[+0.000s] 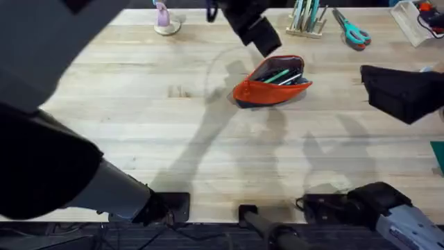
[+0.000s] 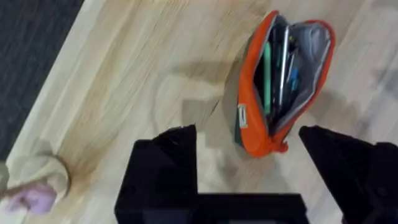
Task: Unzip the bag, pick up the pens from the table one at a time and place them inside, then zip the bag closed.
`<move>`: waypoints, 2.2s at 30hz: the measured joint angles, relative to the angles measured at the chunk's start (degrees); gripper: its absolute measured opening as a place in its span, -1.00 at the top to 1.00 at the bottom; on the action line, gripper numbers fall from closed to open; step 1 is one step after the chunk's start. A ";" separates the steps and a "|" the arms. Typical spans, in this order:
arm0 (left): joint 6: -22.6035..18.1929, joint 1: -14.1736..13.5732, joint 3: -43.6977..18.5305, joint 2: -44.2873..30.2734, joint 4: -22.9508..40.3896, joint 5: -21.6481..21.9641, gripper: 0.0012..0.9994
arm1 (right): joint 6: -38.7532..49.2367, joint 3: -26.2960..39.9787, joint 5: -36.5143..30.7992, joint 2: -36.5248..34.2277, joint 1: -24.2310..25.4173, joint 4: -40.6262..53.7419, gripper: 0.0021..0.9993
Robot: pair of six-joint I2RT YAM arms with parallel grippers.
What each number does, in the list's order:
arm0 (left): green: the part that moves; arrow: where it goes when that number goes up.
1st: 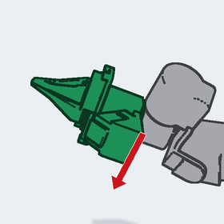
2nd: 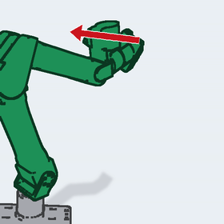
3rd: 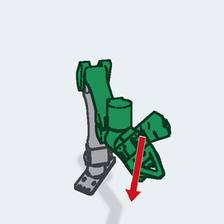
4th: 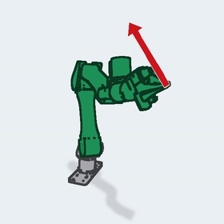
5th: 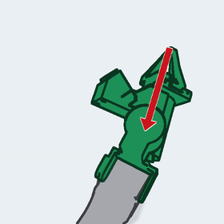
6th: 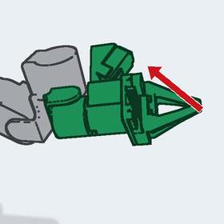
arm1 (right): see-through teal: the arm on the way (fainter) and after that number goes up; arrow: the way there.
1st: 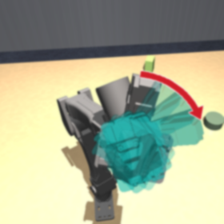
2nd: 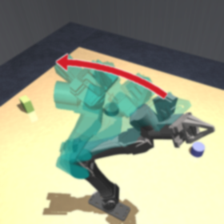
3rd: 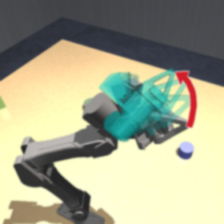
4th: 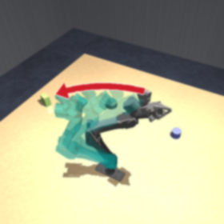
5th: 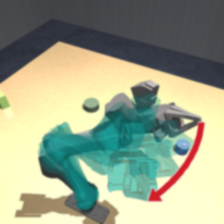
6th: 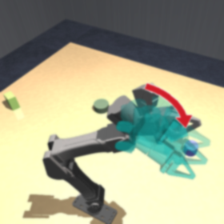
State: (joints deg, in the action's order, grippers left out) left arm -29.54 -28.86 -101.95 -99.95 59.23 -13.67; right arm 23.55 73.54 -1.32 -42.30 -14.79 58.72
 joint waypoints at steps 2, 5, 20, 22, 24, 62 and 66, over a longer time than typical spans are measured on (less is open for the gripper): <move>-0.01 1.18 0.00 0.65 1.26 0.02 -0.99 | 0.00 0.00 0.01 -0.02 0.00 -0.02 -1.00; -0.01 2.78 0.02 1.47 2.23 0.02 -0.99 | 0.00 0.00 0.00 0.00 0.00 -0.20 -1.00; -0.16 9.30 15.12 18.65 -3.41 0.17 -0.99 | 0.00 0.00 0.00 -0.01 0.00 -3.48 -1.00; -0.83 10.42 20.06 22.19 -5.72 0.17 -0.99 | 0.00 0.00 0.02 -0.02 0.00 -3.48 -1.00; -2.15 11.52 25.31 25.67 -7.75 0.20 -0.99 | 0.00 0.00 0.02 -0.02 0.00 -3.48 -1.00; -27.44 22.03 53.18 24.27 -24.24 -26.28 -0.99 | 0.00 0.00 0.00 -1.84 0.00 -3.13 -1.00; -30.60 27.52 53.18 24.27 -23.88 -32.84 -0.99 | 0.00 0.00 0.02 -1.84 0.00 -3.13 -1.00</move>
State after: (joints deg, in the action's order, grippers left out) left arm -60.15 -1.34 -48.77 -75.68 35.35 -46.51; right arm 23.55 73.54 -1.30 -44.14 -14.79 55.59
